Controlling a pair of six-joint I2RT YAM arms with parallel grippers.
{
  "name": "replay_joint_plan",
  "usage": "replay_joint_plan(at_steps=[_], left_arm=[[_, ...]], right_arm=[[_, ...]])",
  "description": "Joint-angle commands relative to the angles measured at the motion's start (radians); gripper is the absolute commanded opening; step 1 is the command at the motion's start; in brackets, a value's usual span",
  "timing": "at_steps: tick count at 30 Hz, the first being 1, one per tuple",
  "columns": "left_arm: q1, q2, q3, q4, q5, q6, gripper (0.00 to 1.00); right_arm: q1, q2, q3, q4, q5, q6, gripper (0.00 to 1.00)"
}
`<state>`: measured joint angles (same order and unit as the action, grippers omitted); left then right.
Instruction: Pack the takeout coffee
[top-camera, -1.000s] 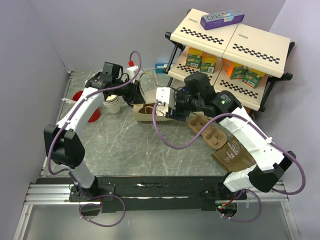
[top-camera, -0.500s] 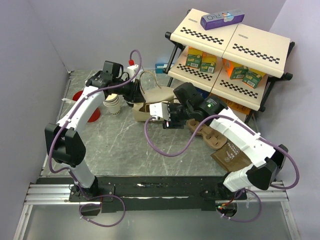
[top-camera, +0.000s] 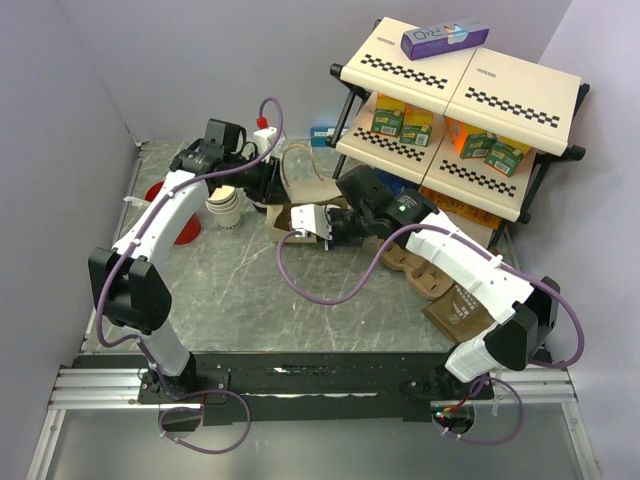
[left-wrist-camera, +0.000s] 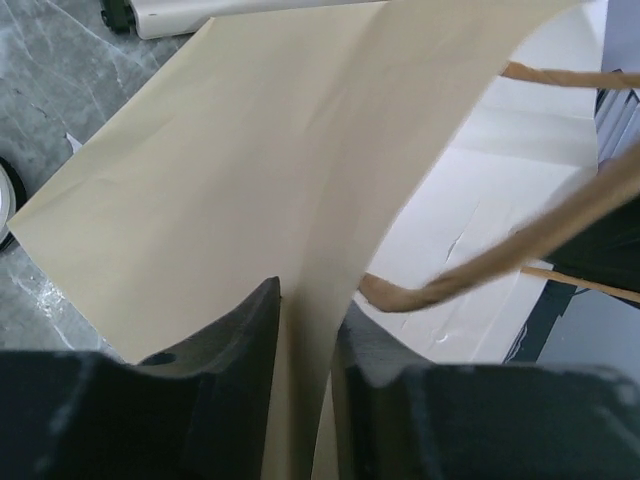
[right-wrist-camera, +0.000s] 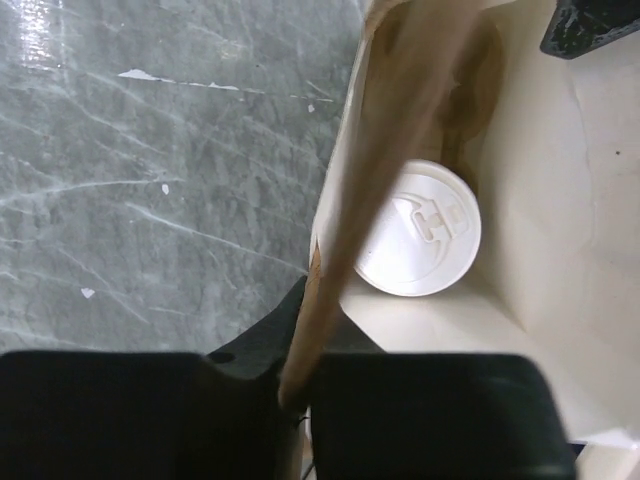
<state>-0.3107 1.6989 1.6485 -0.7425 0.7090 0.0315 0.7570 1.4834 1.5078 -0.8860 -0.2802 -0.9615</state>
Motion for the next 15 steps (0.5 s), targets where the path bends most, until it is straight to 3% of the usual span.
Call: replay_joint_plan(at_steps=[1,5,15], left_arm=[[0.004,-0.033,0.05,-0.032,-0.035,0.022,0.36],[0.004,-0.056,0.077,-0.043,-0.065,0.045,0.53],[0.004,-0.107,0.142,-0.049,-0.106,0.09,0.71]], right_arm=[[0.015,-0.003,0.0,0.042,0.006,0.017,0.0],[0.022,-0.037,0.005,0.035,0.001,0.029,0.0],[0.048,-0.106,-0.005,0.015,0.001,0.056,0.0]])
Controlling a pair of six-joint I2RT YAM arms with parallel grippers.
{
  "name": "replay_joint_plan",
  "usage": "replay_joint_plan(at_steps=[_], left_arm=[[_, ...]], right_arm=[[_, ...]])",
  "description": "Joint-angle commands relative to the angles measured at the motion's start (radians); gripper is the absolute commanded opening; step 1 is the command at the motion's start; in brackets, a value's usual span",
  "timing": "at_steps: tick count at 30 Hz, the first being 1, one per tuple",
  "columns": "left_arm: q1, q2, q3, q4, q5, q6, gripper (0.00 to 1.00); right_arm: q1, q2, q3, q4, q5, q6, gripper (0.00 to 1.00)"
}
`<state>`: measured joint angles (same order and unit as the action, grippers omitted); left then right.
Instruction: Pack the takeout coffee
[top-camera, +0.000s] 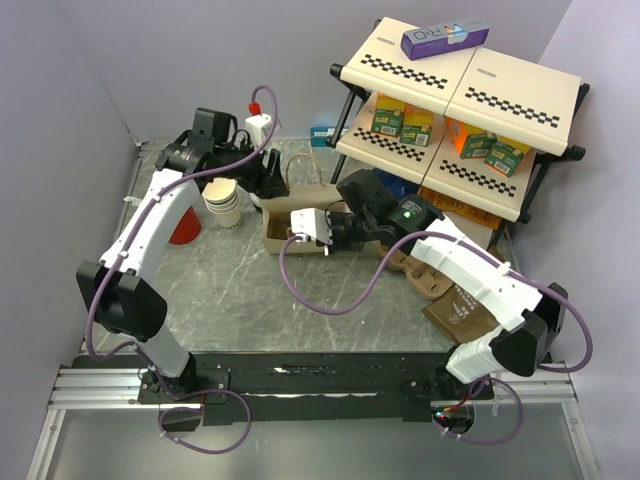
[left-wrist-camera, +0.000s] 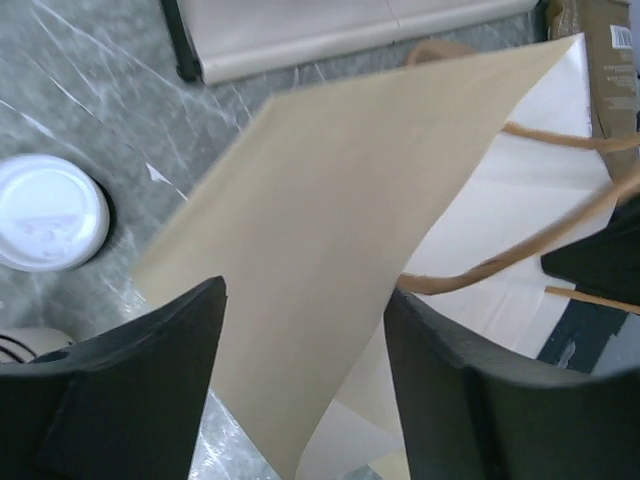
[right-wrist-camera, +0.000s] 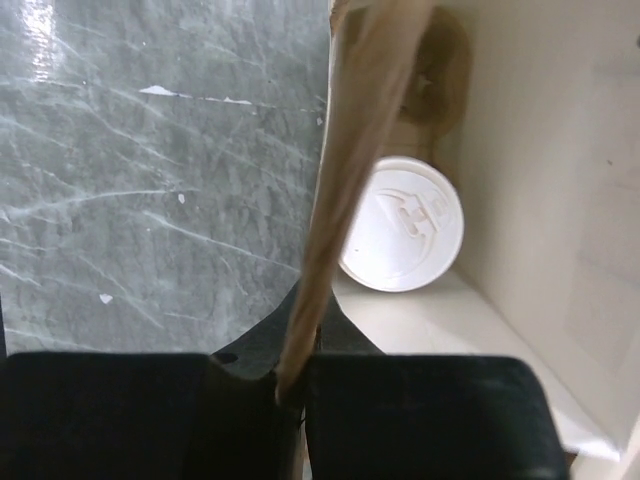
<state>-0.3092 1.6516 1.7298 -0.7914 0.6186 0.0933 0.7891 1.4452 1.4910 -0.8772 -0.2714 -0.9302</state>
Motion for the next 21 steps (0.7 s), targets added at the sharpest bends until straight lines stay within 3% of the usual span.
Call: replay_joint_plan(at_steps=[1,5,9,13,21], left_arm=[[0.002,-0.059,0.063,-0.005,-0.019,0.029,0.72],[0.002,-0.072,0.054,-0.02,0.007,0.051,0.76],[0.002,-0.093,0.034,-0.034,0.143,0.078,0.79],[0.002,-0.128,0.019,-0.029,0.193,0.082,0.81],[0.002,-0.237,0.0,0.015,0.031,0.118,0.84]], right_arm=[[0.018,-0.069,0.018,-0.002,-0.011,0.028,0.0],[0.021,-0.075,0.04,-0.022,-0.022,0.045,0.0],[0.024,-0.075,0.037,-0.02,-0.022,0.063,0.0],[0.024,-0.071,0.058,-0.029,-0.032,0.086,0.0],[0.03,-0.051,0.133,-0.051,-0.048,0.11,0.0]])
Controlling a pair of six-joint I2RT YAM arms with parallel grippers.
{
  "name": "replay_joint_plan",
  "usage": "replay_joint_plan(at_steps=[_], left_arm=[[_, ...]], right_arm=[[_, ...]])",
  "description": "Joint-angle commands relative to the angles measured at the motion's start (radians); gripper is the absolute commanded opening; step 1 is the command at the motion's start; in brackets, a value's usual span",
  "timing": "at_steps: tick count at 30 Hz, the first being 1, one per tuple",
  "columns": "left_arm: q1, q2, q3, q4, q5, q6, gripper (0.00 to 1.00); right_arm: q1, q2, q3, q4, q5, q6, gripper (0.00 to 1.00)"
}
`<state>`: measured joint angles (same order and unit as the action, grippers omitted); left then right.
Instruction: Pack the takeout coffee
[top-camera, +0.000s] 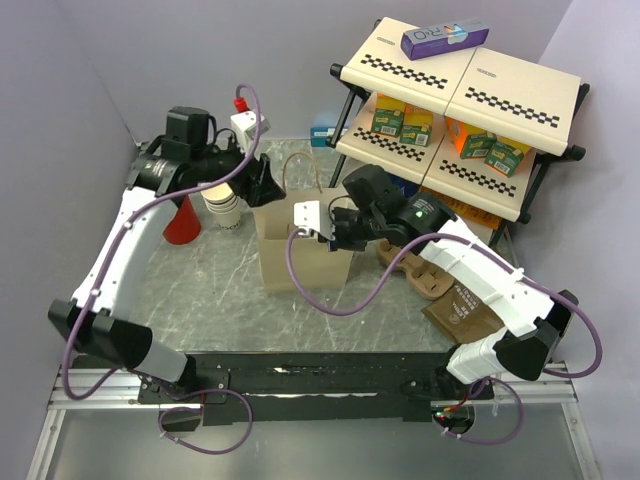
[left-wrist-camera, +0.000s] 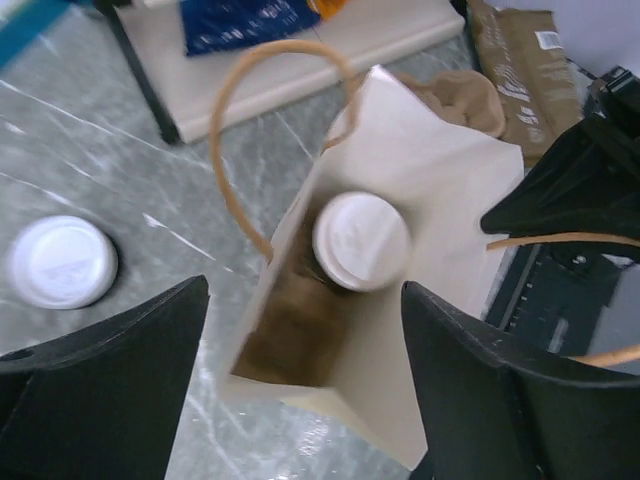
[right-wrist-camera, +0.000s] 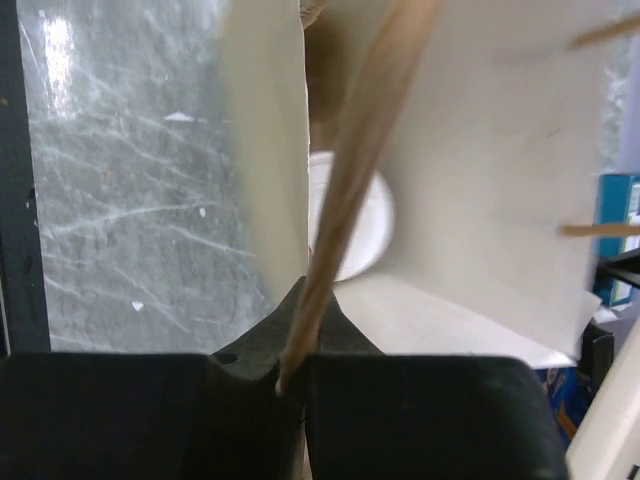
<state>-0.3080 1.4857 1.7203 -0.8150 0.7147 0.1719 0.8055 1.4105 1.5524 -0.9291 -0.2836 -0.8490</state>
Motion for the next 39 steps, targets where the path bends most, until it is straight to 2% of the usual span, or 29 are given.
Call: replay_joint_plan(at_steps=[1,5,12,13,14,16,18,19,22,25,29,33,35,39], left_arm=[[0.001,-0.076,0.015,0.034,-0.099,0.054,0.84],[0.018,-0.102,0.009,0.03,-0.205,0.063,0.86],[0.086,-0.16,-0.024,0.025,-0.306,0.06,0.9],[0.095,-0.165,-0.03,0.019,-0.317,0.057,0.9],[0.116,-0.168,-0.033,0.01,-0.328,0.055,0.9],[0.144,-0.177,-0.042,0.007,-0.363,0.049,0.9],[0.194,-0.18,-0.041,-0.003,-0.379,0.048,0.91],[0.229,-0.176,-0.03,-0.009,-0.38,0.052,0.91],[0.295,-0.134,0.025,-0.044,-0.399,0.06,0.9],[0.374,-0.061,0.11,-0.107,-0.411,0.064,0.88],[0.425,0.022,0.212,-0.19,-0.434,0.075,0.84],[0.455,0.111,0.354,-0.421,-0.42,0.142,0.81],[0.464,0.099,0.326,-0.479,-0.419,0.194,0.82],[0.465,0.048,0.145,-0.478,-0.446,0.219,0.82]], right_arm=[[0.015,-0.013,0.074,0.0,-0.032,0.027,0.0],[0.02,-0.016,0.052,0.003,-0.028,0.011,0.0],[0.023,-0.034,0.02,0.019,-0.025,-0.002,0.0],[0.024,-0.038,0.014,0.022,-0.019,-0.001,0.02],[0.023,-0.039,0.009,0.03,-0.014,-0.001,0.17],[0.023,-0.05,0.006,0.029,-0.012,-0.011,0.26],[0.023,-0.068,0.005,0.021,-0.015,-0.018,0.38],[0.023,-0.077,0.002,0.018,-0.02,-0.025,0.47],[0.024,-0.122,-0.017,0.03,-0.008,-0.044,0.62],[0.021,-0.172,-0.022,0.033,0.014,-0.065,0.67],[-0.008,-0.249,-0.008,0.044,0.038,-0.07,0.69],[-0.066,-0.3,-0.041,0.113,0.061,-0.026,0.72],[-0.122,-0.314,-0.072,0.15,0.06,0.019,0.73],[-0.18,-0.285,-0.068,0.203,0.05,0.143,0.75]])
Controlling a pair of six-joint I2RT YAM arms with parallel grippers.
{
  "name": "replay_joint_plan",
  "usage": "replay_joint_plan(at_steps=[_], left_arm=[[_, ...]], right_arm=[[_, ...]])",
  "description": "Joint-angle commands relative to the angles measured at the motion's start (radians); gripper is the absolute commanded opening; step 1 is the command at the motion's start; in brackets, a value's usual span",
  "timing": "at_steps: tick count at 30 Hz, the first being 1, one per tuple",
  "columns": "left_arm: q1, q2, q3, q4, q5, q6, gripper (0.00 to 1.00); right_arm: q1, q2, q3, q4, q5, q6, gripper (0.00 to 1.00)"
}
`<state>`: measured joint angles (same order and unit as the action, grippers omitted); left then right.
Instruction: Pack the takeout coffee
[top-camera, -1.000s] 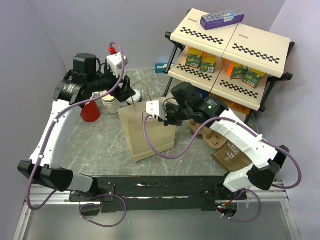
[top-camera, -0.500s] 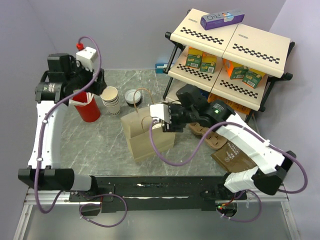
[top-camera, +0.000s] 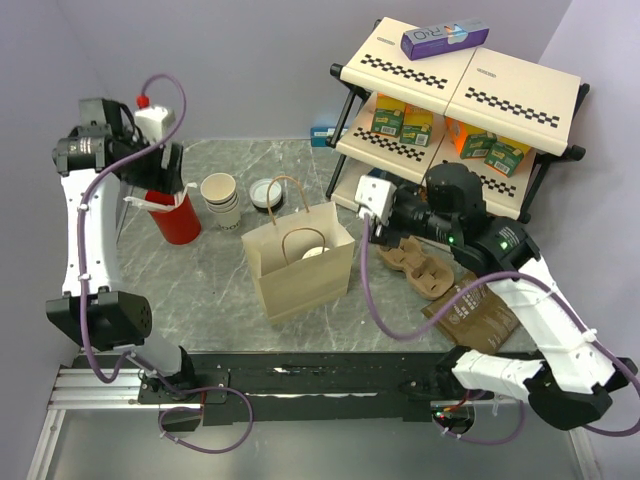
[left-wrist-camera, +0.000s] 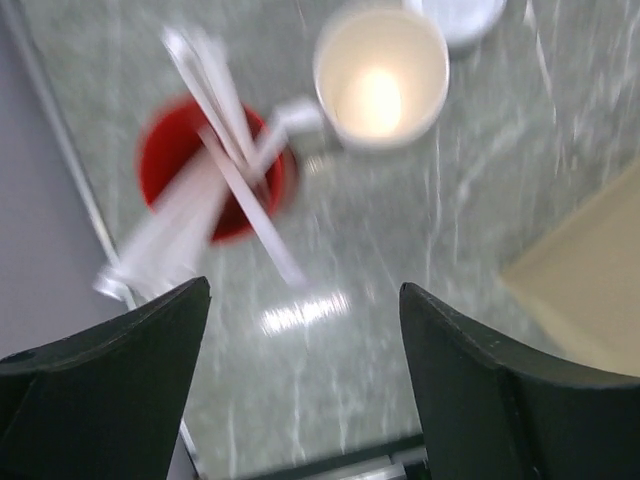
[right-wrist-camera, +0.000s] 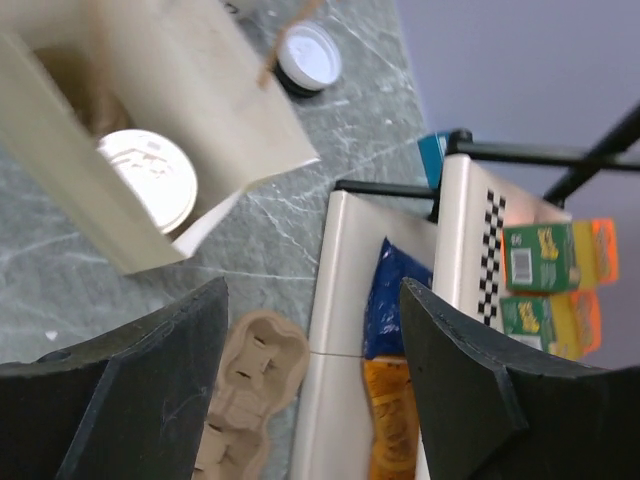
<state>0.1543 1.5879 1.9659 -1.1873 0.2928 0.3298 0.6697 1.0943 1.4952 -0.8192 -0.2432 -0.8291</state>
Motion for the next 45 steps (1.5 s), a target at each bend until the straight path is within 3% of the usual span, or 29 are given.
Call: replay_joint_plan(at_steps=[1,8,15,24,32,36,43,45], left_arm=[[0.004,-0.058,-0.122,-0.075,-0.053,0.054,0.82],[0.002,0.033,-0.114,-0.046,-0.168,-0.001,0.75],[0.002,0.058,-0.147,-0.014,-0.136,-0.014,0.67],[0.002,0.11,-0.125,-0.015,-0.112,-0.017,0.49],[0.002,0.129,-0.122,-0.028,-0.112,-0.009,0.41],[0.004,0.118,-0.128,-0.031,-0.118,-0.011,0.32],[-0.001,0.072,-0.16,-0.041,-0.129,-0.012,0.27],[-0.005,0.061,-0.177,-0.044,-0.129,-0.011,0.2]], right_arm=[[-0.047,0.044,-0.007,0.098,0.007,0.134,0.75],[-0.055,0.088,0.023,0.111,-0.016,0.136,0.75],[-0.053,0.116,0.033,0.114,-0.033,0.137,0.75],[-0.055,0.142,0.037,0.117,-0.027,0.122,0.76],[-0.055,0.16,0.042,0.121,-0.027,0.12,0.76],[-0.055,0.165,0.042,0.126,-0.027,0.119,0.76],[-0.053,0.17,0.042,0.137,-0.031,0.12,0.76],[-0.055,0.173,0.049,0.14,-0.041,0.122,0.76]])
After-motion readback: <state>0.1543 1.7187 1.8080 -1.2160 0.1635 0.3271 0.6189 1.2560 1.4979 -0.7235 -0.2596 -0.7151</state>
